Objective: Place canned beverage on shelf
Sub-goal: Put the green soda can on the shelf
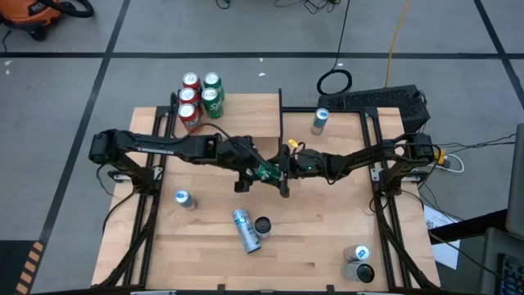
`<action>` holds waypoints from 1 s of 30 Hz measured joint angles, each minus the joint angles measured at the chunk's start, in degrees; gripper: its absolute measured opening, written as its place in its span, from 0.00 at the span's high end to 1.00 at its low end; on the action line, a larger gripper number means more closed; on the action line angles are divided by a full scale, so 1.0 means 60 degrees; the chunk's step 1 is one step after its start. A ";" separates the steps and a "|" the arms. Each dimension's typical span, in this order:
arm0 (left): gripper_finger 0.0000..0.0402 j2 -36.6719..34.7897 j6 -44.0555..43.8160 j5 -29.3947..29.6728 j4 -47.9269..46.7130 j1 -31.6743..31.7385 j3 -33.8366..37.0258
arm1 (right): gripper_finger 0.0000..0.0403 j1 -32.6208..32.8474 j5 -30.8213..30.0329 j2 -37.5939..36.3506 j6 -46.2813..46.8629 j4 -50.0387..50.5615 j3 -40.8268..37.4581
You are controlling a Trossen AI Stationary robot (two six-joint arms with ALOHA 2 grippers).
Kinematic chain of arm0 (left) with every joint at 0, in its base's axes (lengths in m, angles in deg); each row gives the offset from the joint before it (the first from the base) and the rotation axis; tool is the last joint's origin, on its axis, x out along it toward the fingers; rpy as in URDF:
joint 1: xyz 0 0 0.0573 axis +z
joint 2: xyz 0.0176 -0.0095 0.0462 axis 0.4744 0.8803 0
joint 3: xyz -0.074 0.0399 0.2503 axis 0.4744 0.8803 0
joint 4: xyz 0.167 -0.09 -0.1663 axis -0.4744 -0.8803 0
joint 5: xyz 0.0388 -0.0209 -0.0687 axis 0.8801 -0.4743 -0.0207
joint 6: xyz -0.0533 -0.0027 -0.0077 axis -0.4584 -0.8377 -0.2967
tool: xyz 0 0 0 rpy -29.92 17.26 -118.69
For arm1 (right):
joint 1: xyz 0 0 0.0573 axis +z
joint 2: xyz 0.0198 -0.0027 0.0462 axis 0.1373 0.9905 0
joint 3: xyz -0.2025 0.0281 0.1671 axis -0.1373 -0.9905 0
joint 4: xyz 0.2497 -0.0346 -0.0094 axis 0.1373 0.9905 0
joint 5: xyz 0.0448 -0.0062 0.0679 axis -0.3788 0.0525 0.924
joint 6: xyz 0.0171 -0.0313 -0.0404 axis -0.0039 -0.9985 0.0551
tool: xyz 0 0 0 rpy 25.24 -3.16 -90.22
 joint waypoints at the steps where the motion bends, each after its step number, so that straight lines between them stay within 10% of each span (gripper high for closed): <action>1: 0.14 -0.0158 -0.0013 0.0001 0.0007 0.0004 -0.0003 | 0.28 0.0018 -0.0014 0.0000 0.0028 -0.0575 -0.0180; 10: 0.13 -0.2122 -0.0485 0.0605 0.1754 -0.0214 0.1334 | 0.28 0.0041 0.0399 -0.0007 -0.0080 -0.5966 -0.2018; 18: 0.13 -0.1889 -0.0454 -0.0472 0.8550 -0.0328 0.4318 | 0.28 0.0183 0.0542 -0.0015 -0.0659 -0.6362 -0.1955; 30: 0.13 -0.0728 0.0567 -0.1043 1.1634 -0.0364 0.4477 | 0.28 0.0183 -0.0189 0.0025 -0.0775 -0.6051 -0.1822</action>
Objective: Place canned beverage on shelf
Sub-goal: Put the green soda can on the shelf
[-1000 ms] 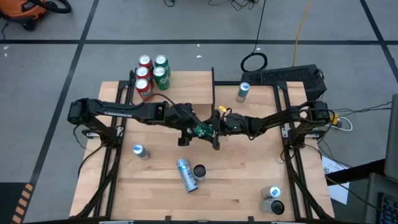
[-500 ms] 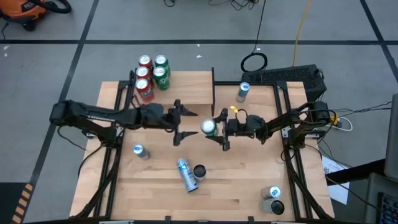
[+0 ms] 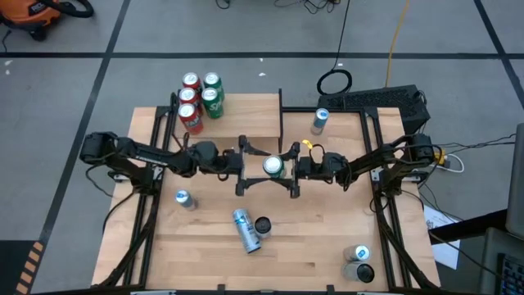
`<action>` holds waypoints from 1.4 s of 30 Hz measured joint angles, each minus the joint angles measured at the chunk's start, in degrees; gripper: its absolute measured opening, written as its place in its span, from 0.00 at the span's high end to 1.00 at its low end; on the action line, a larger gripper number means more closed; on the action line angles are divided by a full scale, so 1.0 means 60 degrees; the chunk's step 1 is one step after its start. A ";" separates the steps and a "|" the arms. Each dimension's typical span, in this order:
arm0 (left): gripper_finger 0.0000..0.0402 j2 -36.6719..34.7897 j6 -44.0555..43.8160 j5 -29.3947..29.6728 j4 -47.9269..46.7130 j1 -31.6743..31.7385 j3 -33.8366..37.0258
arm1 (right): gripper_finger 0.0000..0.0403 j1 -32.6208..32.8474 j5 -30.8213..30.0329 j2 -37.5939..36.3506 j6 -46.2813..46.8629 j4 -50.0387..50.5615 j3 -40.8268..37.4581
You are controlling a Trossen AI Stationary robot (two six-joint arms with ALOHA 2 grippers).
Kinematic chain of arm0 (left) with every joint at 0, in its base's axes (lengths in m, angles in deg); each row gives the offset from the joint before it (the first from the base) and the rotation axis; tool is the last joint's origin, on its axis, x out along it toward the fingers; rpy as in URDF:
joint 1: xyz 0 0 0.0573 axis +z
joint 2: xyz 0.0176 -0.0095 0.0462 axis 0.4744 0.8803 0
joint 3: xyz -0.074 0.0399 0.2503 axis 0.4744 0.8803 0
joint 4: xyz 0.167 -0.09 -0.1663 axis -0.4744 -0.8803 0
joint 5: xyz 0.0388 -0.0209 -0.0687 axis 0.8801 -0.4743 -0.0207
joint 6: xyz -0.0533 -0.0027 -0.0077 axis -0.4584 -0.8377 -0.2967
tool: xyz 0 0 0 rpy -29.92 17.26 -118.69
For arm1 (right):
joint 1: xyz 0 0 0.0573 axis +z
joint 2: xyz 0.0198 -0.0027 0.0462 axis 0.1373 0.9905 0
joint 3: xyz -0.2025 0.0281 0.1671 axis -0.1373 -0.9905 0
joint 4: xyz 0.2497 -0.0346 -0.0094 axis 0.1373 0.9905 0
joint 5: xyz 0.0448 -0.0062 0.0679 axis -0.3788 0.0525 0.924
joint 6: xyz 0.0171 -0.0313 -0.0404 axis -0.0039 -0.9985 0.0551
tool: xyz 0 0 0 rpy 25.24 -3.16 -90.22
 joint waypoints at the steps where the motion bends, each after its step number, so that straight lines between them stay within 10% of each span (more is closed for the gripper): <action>1: 0.13 0.0094 -0.0021 0.0001 0.0223 0.0013 0.0000 | 0.28 -0.0003 -0.0013 0.0000 0.0001 0.0033 0.0000; 17: 0.13 0.0812 -0.0226 0.0010 0.0613 0.0059 -0.0430 | 0.28 -0.0011 -0.0034 0.0004 -0.0059 0.0040 0.0000; 31: 0.33 0.0730 -0.0553 0.0097 0.0358 0.0270 -0.0430 | 0.23 -0.0015 -0.0070 0.0005 0.0018 -0.0086 0.0000; 42: 0.34 -0.2096 -0.0349 0.1650 -0.3996 0.0630 -0.0401 | 0.15 -0.0033 -0.0888 -0.0044 0.0160 -0.0099 0.0060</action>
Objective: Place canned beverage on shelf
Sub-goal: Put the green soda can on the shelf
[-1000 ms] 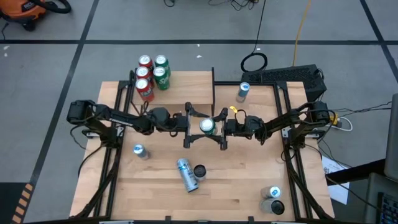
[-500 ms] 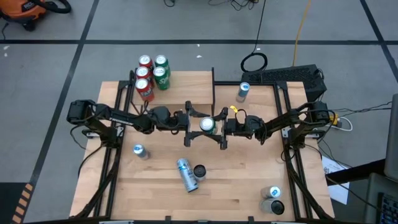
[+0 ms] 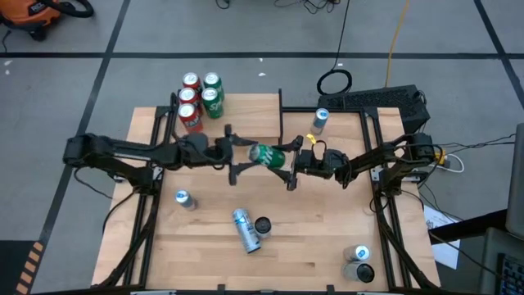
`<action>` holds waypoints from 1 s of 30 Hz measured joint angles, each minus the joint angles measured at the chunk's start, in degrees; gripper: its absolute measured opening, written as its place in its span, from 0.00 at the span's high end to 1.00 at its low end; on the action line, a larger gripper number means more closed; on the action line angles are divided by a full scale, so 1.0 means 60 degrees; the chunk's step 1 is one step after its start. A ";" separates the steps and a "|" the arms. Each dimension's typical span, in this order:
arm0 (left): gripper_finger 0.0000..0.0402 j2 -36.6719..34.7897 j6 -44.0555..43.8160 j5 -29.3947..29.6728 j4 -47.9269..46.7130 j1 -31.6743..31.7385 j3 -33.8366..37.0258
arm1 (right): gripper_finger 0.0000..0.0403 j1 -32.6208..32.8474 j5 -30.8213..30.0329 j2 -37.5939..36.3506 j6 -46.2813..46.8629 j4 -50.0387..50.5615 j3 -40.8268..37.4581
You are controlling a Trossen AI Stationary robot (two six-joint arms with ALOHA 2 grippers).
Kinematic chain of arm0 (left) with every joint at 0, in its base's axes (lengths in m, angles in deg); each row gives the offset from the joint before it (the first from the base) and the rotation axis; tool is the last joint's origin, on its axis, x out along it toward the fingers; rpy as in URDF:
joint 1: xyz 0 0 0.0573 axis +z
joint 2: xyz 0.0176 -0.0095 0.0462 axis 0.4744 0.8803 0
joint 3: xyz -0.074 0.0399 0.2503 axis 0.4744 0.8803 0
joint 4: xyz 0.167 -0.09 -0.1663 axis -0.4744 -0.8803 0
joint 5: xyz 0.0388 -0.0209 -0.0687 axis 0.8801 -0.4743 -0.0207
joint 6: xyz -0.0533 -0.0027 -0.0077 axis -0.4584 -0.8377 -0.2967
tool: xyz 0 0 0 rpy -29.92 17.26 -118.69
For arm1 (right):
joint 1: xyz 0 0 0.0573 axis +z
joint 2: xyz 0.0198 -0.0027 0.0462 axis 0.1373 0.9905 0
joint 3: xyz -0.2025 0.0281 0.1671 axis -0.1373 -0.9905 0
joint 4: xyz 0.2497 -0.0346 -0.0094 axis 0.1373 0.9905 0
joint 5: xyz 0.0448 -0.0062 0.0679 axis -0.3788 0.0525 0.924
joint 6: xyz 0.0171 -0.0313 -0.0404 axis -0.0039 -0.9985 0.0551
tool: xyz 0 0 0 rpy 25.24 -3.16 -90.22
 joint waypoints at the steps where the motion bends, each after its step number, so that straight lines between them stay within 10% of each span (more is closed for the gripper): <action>1: 0.34 -0.0228 -0.0012 0.0044 -0.0206 0.0037 0.0000 | 0.15 0.0000 -0.0020 0.0000 0.0004 0.0005 -0.0014; 30: 0.45 -0.1966 -0.0204 0.1987 -0.1864 0.0405 -0.0013 | 0.15 0.0022 0.0130 0.0022 0.0102 0.0331 -0.0052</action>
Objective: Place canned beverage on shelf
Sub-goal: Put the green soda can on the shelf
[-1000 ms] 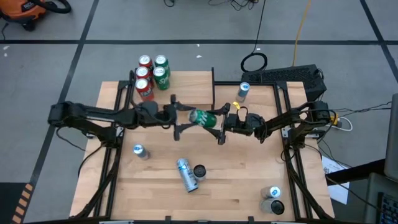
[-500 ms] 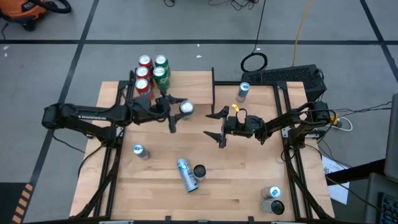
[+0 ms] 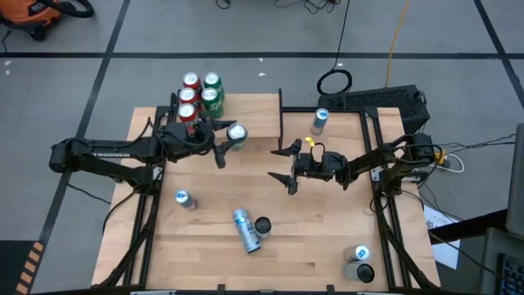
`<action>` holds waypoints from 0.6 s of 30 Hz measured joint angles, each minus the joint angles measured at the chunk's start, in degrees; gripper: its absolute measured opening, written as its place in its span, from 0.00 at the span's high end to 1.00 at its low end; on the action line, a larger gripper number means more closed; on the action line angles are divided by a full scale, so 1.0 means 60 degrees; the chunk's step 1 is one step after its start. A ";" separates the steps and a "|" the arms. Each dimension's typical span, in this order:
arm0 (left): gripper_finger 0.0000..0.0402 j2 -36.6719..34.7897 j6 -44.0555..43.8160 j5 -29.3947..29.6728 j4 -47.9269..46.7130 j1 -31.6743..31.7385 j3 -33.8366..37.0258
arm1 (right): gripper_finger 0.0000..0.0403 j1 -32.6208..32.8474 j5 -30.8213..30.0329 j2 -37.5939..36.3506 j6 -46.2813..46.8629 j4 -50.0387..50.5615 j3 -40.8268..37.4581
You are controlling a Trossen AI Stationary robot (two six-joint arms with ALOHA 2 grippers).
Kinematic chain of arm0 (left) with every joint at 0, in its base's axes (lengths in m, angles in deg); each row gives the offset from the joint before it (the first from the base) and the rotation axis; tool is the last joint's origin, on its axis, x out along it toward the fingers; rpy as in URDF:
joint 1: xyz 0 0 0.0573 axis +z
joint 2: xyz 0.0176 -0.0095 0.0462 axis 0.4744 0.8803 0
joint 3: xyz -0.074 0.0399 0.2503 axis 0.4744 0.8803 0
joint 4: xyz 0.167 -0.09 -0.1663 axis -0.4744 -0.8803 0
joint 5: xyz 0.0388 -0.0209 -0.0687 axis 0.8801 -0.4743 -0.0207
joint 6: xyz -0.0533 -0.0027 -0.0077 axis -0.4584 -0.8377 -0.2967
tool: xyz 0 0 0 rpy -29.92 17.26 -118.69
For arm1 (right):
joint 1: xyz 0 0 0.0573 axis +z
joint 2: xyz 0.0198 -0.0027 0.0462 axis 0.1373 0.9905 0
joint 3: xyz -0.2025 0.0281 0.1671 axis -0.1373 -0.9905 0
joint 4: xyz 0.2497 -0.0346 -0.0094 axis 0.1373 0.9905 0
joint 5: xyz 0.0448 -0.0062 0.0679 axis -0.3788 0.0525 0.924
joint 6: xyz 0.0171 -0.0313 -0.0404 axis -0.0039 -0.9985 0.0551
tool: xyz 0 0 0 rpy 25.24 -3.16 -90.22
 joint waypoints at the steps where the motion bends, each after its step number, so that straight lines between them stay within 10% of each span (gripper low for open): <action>1: 0.45 -0.0043 -0.0018 0.0094 -0.0141 0.0043 -0.0001 | 0.15 0.0000 0.0000 0.0000 0.0000 0.0024 0.0000; 18: 0.45 -0.0696 -0.0871 0.0375 -0.2007 0.1716 -0.0005 | 0.16 0.0000 0.0000 0.0000 -0.0001 0.0279 -0.0004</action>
